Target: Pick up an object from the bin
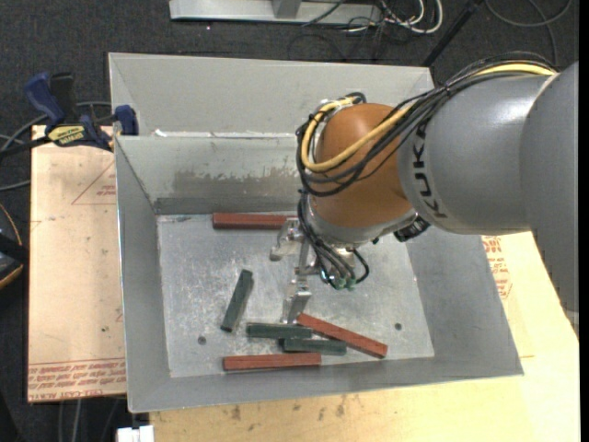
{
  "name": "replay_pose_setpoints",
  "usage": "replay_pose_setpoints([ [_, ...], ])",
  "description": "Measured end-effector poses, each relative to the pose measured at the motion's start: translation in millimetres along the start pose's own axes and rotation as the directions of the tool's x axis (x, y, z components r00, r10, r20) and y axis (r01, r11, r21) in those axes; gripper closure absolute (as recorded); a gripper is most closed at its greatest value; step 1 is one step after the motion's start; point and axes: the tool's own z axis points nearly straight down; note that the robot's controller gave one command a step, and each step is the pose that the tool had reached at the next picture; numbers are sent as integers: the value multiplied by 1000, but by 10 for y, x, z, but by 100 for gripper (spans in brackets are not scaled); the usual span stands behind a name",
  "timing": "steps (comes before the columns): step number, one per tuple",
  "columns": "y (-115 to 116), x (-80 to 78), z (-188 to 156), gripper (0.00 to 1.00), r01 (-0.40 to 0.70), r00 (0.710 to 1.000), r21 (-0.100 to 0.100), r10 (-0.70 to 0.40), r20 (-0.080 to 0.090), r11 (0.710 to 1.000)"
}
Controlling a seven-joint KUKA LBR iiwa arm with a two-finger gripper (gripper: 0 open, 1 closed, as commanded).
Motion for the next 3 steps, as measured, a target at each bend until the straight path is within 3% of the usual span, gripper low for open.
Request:
replay_pose_setpoints([
  [1, -4, -20, -40, 0, -2, 1000, -1, 2, 7, 1000],
  [2, 261, -221, 666, 100, 130, 990, -1, -130, 50, 992],
  [3, 262, -142, 739, 0, 134, 991, 0, -134, 22, 991],
])
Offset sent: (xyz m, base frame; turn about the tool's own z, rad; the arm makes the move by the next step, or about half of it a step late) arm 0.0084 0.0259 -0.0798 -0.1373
